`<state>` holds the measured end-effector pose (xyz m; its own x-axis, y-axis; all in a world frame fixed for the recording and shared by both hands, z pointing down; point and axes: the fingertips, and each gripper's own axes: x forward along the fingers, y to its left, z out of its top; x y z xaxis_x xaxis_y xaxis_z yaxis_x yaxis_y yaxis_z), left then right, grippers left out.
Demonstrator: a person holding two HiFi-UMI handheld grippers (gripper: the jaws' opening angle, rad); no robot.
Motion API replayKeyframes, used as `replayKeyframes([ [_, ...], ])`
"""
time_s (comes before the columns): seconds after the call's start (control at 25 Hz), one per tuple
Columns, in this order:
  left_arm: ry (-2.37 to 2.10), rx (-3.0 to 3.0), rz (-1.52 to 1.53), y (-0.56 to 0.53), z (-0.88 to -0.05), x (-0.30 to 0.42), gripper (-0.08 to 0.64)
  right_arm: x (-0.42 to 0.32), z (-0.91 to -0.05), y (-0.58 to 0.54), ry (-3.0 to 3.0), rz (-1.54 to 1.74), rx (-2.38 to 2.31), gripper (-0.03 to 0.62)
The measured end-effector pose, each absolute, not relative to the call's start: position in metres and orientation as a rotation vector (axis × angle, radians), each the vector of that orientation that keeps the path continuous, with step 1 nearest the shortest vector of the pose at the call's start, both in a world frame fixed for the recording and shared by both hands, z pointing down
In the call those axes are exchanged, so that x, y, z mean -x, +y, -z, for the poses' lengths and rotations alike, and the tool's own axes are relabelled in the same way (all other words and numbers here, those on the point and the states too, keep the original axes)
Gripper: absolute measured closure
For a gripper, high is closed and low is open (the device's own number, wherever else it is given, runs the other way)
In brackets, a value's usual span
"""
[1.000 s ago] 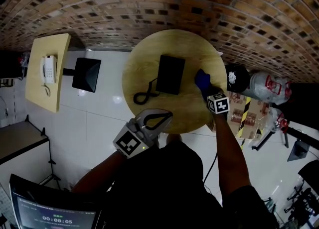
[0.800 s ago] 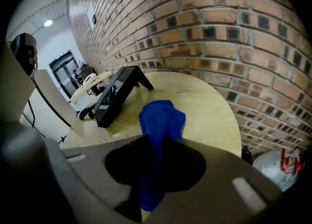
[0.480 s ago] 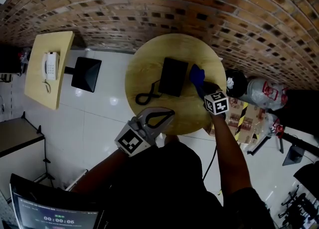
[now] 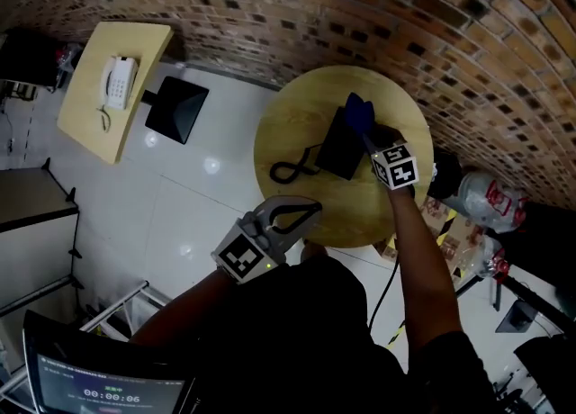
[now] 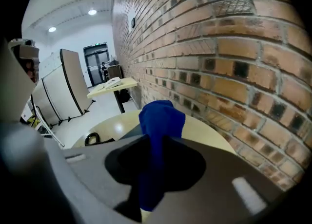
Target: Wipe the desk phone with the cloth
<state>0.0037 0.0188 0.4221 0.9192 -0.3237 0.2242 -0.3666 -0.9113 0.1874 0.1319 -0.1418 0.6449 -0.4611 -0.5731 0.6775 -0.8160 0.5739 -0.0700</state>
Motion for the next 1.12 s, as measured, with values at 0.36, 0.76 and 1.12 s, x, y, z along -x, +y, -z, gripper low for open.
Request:
replayKeyframes([
  [0.36, -0.584, -2.836, -0.268, 0.019, -0.426, 0.020, 0.554, -0.116, -0.667, -0.141, -2.141, -0.442, -1.040, 0.514],
  [0.76, -0.567, -2.834, -0.275, 0.023, -0.428, 0.022, 0.554, -0.094, -0.695, -0.078, -2.153, -0.553, -0.971, 0.514],
  [1.12, -0.527, -2.843, -0.270, 0.025, -0.428, 0.020, 0.554, -0.062, -0.720, -0.014, -2.132, -0.640, -0.844, 0.514],
])
